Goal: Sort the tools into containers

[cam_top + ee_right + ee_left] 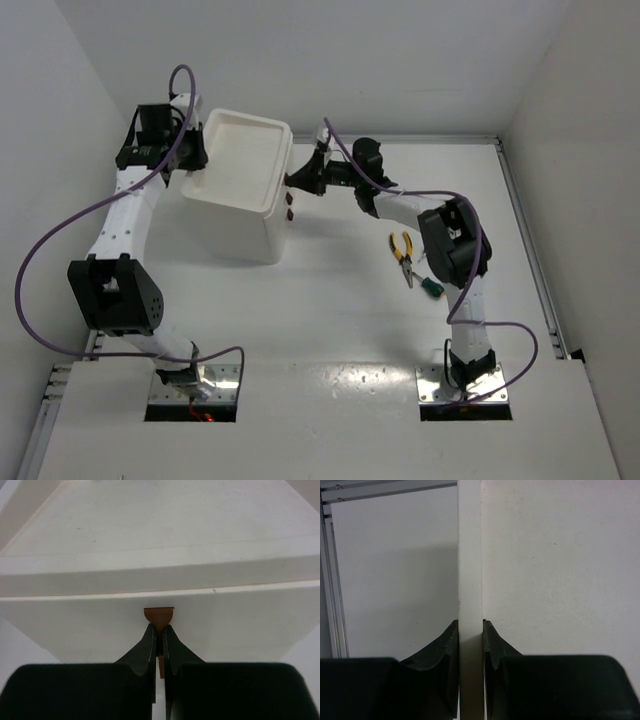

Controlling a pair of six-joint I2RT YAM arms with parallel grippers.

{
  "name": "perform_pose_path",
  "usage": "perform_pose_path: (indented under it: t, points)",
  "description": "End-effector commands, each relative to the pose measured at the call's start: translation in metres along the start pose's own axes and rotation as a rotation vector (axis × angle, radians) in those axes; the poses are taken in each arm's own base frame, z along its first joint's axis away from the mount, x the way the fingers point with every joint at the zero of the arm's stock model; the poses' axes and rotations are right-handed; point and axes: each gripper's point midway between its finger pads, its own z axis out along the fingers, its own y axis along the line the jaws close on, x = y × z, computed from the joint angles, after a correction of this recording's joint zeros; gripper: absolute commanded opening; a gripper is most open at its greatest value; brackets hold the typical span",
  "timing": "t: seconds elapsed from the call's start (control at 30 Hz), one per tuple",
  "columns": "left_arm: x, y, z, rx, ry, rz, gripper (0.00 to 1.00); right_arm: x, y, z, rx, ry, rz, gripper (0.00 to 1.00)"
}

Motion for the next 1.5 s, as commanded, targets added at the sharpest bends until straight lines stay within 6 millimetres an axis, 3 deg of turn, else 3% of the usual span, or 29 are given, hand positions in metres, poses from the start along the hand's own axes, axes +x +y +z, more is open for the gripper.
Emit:
perform_pose_path:
  t: [0.0,0.17,0.33,0.4,0.53,0.83,0.87,0.9,1.0,1.03,1.1,1.13,1.17,1.23,1.4,1.47]
  points:
    - [0.035,-0.043,-0.003,0.139,0.114,-0.047,0.0,-0.037,-0.011,-0.028,0.065,-0.047,-0.091,0.0]
    - [0.035,-0.041,-0.002,0.128,0.115,-0.047,0.0,-0.045,-0.028,-0.072,0.15,-0.03,-0.094,0.0]
    - [0.033,-0.04,-0.002,0.118,0.107,-0.054,0.0,-0.032,-0.032,-0.112,0.191,0.032,-0.081,0.0]
    - [0.033,-0.04,-0.002,0.118,0.107,-0.053,0.0,-0.034,-0.031,-0.122,0.19,0.041,-0.088,0.0]
    - [0.033,-0.04,-0.002,0.118,0.107,-0.053,0.0,-0.019,-0.028,-0.147,0.219,0.091,-0.064,0.0]
    - [0.029,-0.038,-0.002,0.108,0.098,-0.061,0.0,0.0,-0.016,-0.181,0.237,0.178,-0.019,0.0]
    - [0.026,-0.039,-0.005,0.108,0.09,-0.059,0.0,-0.005,-0.014,-0.181,0.237,0.178,-0.032,0.29]
    - [0.026,-0.039,-0.005,0.108,0.089,-0.059,0.0,0.001,-0.014,-0.186,0.244,0.187,-0.01,0.47]
    - [0.024,-0.037,-0.005,0.097,0.081,-0.057,0.0,-0.004,-0.011,-0.197,0.298,0.196,-0.005,0.8]
    - [0.024,-0.037,-0.005,0.097,0.081,-0.057,0.0,-0.008,-0.013,-0.203,0.321,0.19,-0.023,0.81]
    - [0.024,-0.037,-0.005,0.097,0.081,-0.057,0.0,-0.007,-0.014,-0.213,0.371,0.194,-0.019,0.82]
    - [0.024,-0.037,-0.005,0.097,0.081,-0.057,0.0,-0.017,-0.017,-0.221,0.398,0.185,-0.039,0.82]
    - [0.024,-0.037,-0.005,0.097,0.081,-0.057,0.0,-0.003,-0.016,-0.228,0.425,0.219,0.019,0.82]
    - [0.024,-0.038,-0.005,0.107,0.08,-0.057,0.0,0.004,-0.019,-0.246,0.472,0.268,0.039,0.77]
    - [0.024,-0.039,-0.005,0.108,0.08,-0.057,0.03,0.072,-0.016,-0.287,0.617,0.558,0.269,0.58]
    - [0.024,-0.037,-0.005,0.098,0.081,-0.057,0.2,0.09,-0.016,-0.3,0.683,0.626,0.328,0.48]
